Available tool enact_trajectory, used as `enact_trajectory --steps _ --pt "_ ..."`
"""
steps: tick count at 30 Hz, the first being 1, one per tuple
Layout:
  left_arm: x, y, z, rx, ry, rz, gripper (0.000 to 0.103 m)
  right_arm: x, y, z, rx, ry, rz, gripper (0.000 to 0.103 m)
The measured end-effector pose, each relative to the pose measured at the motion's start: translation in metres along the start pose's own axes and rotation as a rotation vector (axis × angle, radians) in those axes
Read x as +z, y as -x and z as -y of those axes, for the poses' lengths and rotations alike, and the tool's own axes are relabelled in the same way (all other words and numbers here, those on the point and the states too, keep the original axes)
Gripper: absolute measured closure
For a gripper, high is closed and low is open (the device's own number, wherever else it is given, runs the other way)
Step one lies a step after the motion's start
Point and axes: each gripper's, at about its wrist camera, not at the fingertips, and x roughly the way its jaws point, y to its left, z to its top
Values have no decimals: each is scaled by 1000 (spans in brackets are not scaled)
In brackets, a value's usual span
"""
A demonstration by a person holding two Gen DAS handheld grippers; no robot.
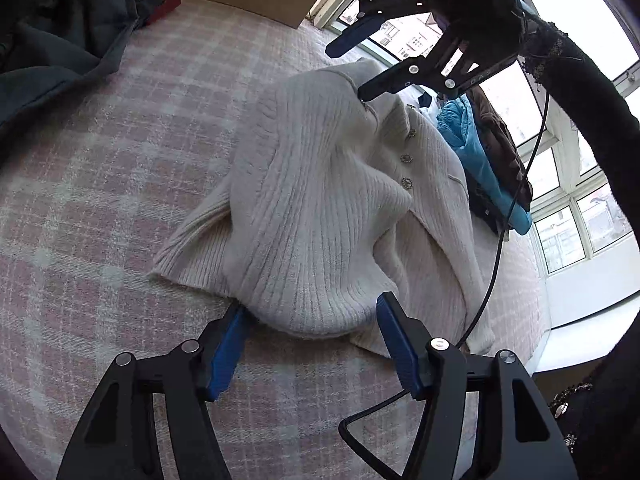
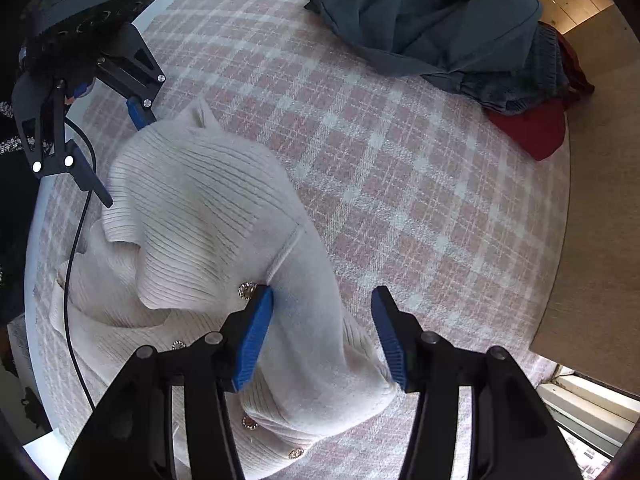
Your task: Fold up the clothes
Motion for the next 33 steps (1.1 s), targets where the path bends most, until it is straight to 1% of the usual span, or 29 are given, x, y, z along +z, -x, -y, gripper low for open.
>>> enact_trajectory --steps 1,2,3,4,6,8,10,11,13,14,15,16,17,18,19,20,21,22,23,25,26,28,29,30,31,33 --pt "3 -2 1 -6 -11 11 55 -1 -1 3 33 -28 -7 55" --pt "5 -5 4 -2 -36 6 74 -3 1 7 66 -56 -20 73" --pt "8 -6 6 -5 -51 -4 88 -5 4 8 89 -68 -35 80" --pt "11 -6 9 -8 -67 -13 87 -7 10 7 93 -64 -45 81" --pt "14 6 15 -84 -81 -2 87 -12 21 3 96 -52 -64 83" --pt "17 26 23 -150 -98 15 87 -20 30 -1 120 -61 -80 83" --pt "16 49 31 -233 -116 29 90 -25 33 -4 143 -64 -93 83" --pt "16 51 27 -212 -124 14 92 -24 33 -5 125 -61 -86 83" --pt "16 56 20 -171 -141 -15 92 -21 32 -6 91 -56 -69 83" --pt "17 52 13 -106 -151 -43 92 -19 33 -7 76 -51 -61 83" --pt "18 48 5 -41 -161 -70 90 -18 35 -7 61 -46 -52 83" --pt "21 47 6 10 -187 -88 86 -17 37 -8 60 -41 -51 83" --pt "24 46 8 61 -213 -105 71 -17 40 -9 60 -36 -50 83" --pt "28 53 17 86 -258 -77 55 -19 42 -10 61 -38 -47 83" --pt "33 60 27 110 -304 -49 48 -21 45 -10 62 -40 -44 83" --pt "38 66 39 107 -343 -12 37 -23 47 -11 63 -42 -41 83" --pt "45 63 49 119 -384 10 31 -32 49 -14 62 -54 -32 83" --pt "51 61 59 130 -425 32 29 -42 50 -16 60 -66 -24 83" --pt "57 59 69 142 -466 54 30 -44 52 -16 58 -71 -17 83" --pt "68 33 78 153 -512 15 31 -47 56 -16 52 -75 -5 83" --pt "72 15 78 171 -529 -8 34 -48 58 -16 49 -75 2 83" --pt "77 -14 71 210 -555 -63 46 -51 62 -16 44 -74 16 83" --pt "79 -22 64 197 -533 -94 64 -53 64 -15 39 -79 26 83" --pt "81 -31 56 184 -510 -124 87 -55 67 -13 34 -85 36 83" --pt "83 -33 54 137 -489 -137 87 -58 70 -10 22 -94 48 82" --pt "86 -37 50 43 -448 -162 87 -66 76 0 27 -128 61 73"
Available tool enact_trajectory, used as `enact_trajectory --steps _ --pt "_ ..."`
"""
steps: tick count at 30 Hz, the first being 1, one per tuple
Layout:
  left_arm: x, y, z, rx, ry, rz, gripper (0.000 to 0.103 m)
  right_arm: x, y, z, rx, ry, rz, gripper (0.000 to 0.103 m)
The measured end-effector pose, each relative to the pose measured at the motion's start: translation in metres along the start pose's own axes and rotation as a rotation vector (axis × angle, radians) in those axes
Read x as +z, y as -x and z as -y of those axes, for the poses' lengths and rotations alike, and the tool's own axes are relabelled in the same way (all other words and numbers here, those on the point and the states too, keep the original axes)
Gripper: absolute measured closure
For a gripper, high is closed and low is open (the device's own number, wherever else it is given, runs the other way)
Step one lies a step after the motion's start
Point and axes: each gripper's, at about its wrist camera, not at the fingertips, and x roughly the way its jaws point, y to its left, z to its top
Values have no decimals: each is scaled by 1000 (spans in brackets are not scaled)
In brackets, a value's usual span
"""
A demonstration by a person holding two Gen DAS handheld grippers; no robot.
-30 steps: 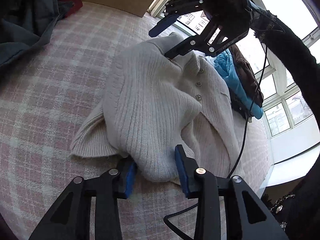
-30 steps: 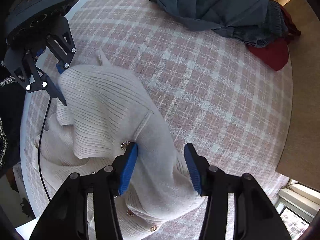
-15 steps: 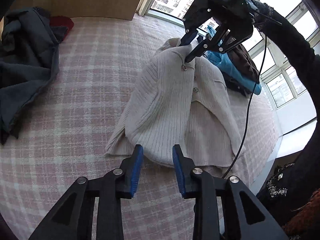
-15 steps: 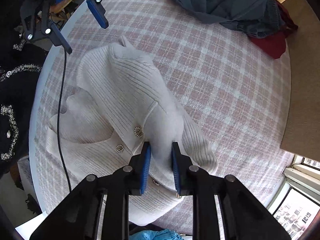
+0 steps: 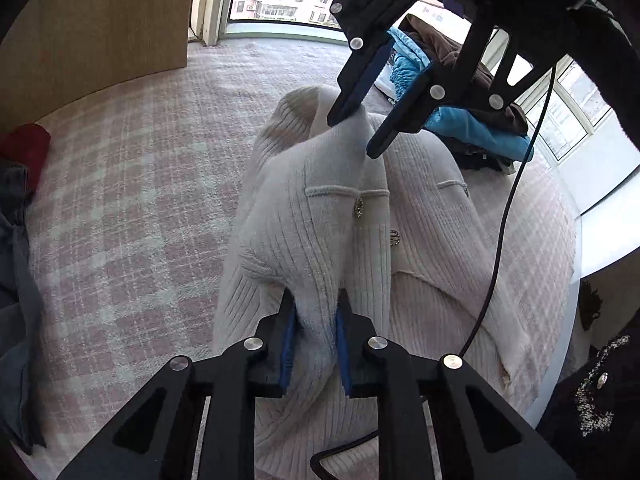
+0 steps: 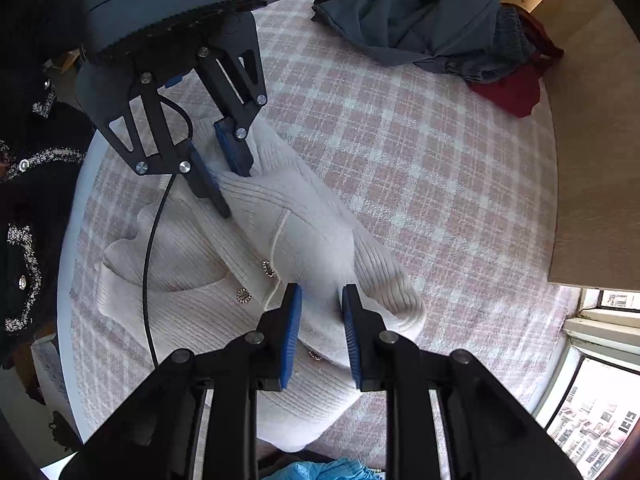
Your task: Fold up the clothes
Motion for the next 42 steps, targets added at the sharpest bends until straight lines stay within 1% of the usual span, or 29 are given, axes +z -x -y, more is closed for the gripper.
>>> enact_trajectory --steps 2,4,5,6,7,10,12,13,14,15,16,17,18,19,20,22,23,25,26,27,29,30,31,34,37,38,40,41,42 --pt "2 11 3 -113 10 13 90 -8 10 13 -4 -49 47 56" --pt "2 27 4 -328 76 64 91 -16 17 24 -12 -104 91 52" --pt "0 34 0 -455 121 100 90 -19 18 27 -15 -128 107 52" --pt "-3 34 -8 -520 159 121 87 -19 15 25 -27 -148 111 52" --pt "-6 35 -15 -585 197 142 87 -20 4 6 -37 -170 108 52" --pt "-16 8 -41 -294 211 12 90 -35 -5 7 -29 -271 94 52" --pt "-20 2 -53 -182 218 -19 82 -44 -3 5 -22 -346 106 52" --pt "-19 7 -53 -144 199 -9 68 -57 8 3 -22 -388 135 52" --pt "-19 11 -53 -106 179 1 64 -69 16 -4 -29 -446 184 52" --pt "-17 17 -51 -91 172 11 62 -81 23 -12 -38 -507 235 52" --pt "-16 24 -49 -91 166 19 60 -95 25 -22 -24 -615 293 52" --pt "-17 30 -44 -81 150 21 53 -109 26 -31 -6 -730 351 52" --pt "-17 37 -39 -71 134 24 44 -124 20 -49 -1 -841 380 52" --pt "-18 44 -34 -61 117 26 39 -139 14 -68 3 -951 406 52" --pt "-22 47 -29 -65 110 23 34 -154 7 -90 3 -1051 424 52" --pt "-33 43 -16 -90 81 -10 33 -171 -21 -141 47 -1244 463 52" --pt "-38 35 -12 -89 59 -47 33 -177 -36 -166 77 -1342 488 52" --pt "-47 17 -4 -86 13 -117 34 -177 -62 -204 101 -1493 498 52" --pt "-51 8 -1 -84 -11 -150 37 -170 -74 -217 99 -1535 490 52" --pt "-54 -1 1 -89 -36 -179 49 -162 -86 -230 96 -1572 481 52" --pt "-54 -5 2 -125 -80 -180 55 -143 -97 -244 71 -1609 489 53" --pt "-51 -4 0 -166 -75 -193 72 -135 -98 -248 44 -1623 493 53" --pt "-48 -2 -2 -198 -82 -195 79 -127 -98 -250 9 -1639 503 55" --pt "-40 11 -3 -281 -124 -204 81 -115 -81 -255 -64 -1681 553 79" --pt "-30 36 -10 -359 -155 -174 86 -108 -70 -261 -71 -1725 659 80" --pt "-27 45 -14 -381 -163 -158 85 -105 -80 -262 -53 -1750 637 80" --pt "-29 42 -33 -373 -156 -171 85 -101 -106 -264 -13 -1798 557 80" --pt "-27 33 -44 -374 -139 -205 85 -97 -113 -267 -6 -1804 538 80" --pt "-33 17 -54 -331 -139 -254 85 -95 -111 -271 -32 -1808 537 80"
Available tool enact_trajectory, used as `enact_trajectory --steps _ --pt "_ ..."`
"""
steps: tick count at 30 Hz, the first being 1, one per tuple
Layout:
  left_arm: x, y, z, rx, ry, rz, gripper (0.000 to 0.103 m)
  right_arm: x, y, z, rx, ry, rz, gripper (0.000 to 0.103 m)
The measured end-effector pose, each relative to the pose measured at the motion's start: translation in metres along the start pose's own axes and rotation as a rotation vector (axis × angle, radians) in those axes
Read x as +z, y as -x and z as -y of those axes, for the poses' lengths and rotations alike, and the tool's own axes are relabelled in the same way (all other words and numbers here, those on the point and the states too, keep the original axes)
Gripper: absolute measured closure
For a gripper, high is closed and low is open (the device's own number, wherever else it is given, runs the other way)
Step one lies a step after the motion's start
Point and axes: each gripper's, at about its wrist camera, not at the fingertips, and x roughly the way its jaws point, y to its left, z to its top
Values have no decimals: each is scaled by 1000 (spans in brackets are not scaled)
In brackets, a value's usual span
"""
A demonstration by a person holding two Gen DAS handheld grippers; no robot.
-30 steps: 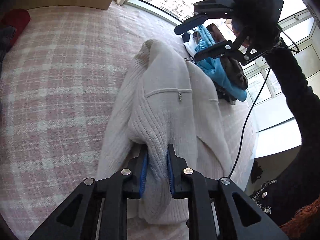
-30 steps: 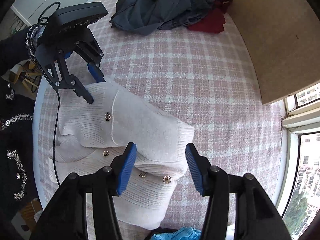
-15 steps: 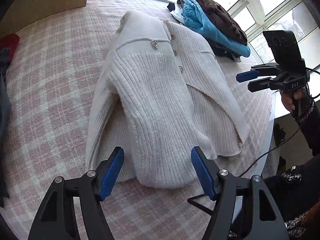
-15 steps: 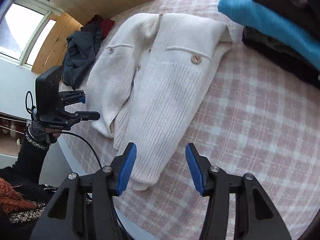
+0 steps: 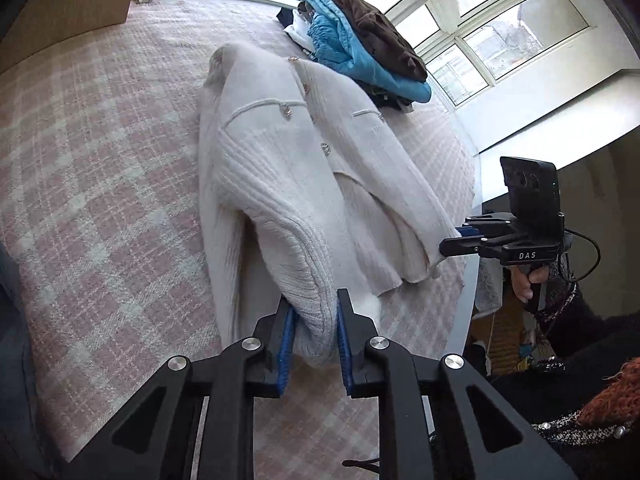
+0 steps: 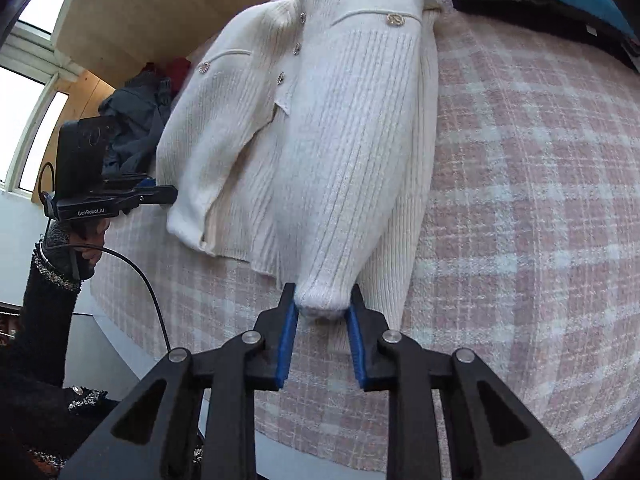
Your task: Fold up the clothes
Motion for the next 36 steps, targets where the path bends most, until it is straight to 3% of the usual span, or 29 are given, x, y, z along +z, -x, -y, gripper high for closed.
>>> enact_trajectory --steps 1,2,3,4,6,8,9,11,13,15,17,19,21,26,29,31,34,36 --pt "-4 -10 -12 42 15 -37 85 -2 7 -3 -31 1 21 79" --pt "-5 -8 -20 4 41 -22 88 -3 16 -6 -55 1 48 71" --pt "-7 -6 -27 -35 66 -6 85 -4 26 -9 -79 2 76 66" --pt "-7 -1 -25 -31 55 6 83 -3 35 -10 -83 -12 114 60" --pt "-6 9 -21 -23 33 29 60 6 48 -12 -113 -21 176 60" --pt "-2 22 -9 24 -10 38 46 22 57 -17 -189 -4 230 60" --pt "4 26 -1 49 -51 38 46 31 63 -20 -233 11 258 60" --pt "17 35 12 93 -128 47 45 58 66 -26 -221 24 276 60" --pt "38 35 17 93 -175 66 38 88 70 -36 -233 84 294 60" --pt "67 31 8 119 -195 72 37 121 60 -50 -279 153 303 60" --pt "93 26 -3 170 -241 64 37 149 47 -55 -224 157 273 60" --pt "116 18 -17 256 -301 36 38 170 34 -64 -82 127 259 60" --pt "133 11 -29 282 -359 24 38 186 15 -82 -45 132 232 60" --pt "149 -4 -48 257 -498 -43 38 212 -57 -122 -238 115 96 60" --pt "150 -4 -58 214 -516 -65 38 213 -85 -128 -325 129 44 60" --pt "150 0 -63 175 -521 -69 38 209 -84 -121 -298 134 51 61" --pt "155 -2 -58 164 -589 -79 38 206 -73 -99 -216 53 37 75" --pt "164 -12 -56 164 -625 -94 38 200 -68 -90 -218 28 36 76"
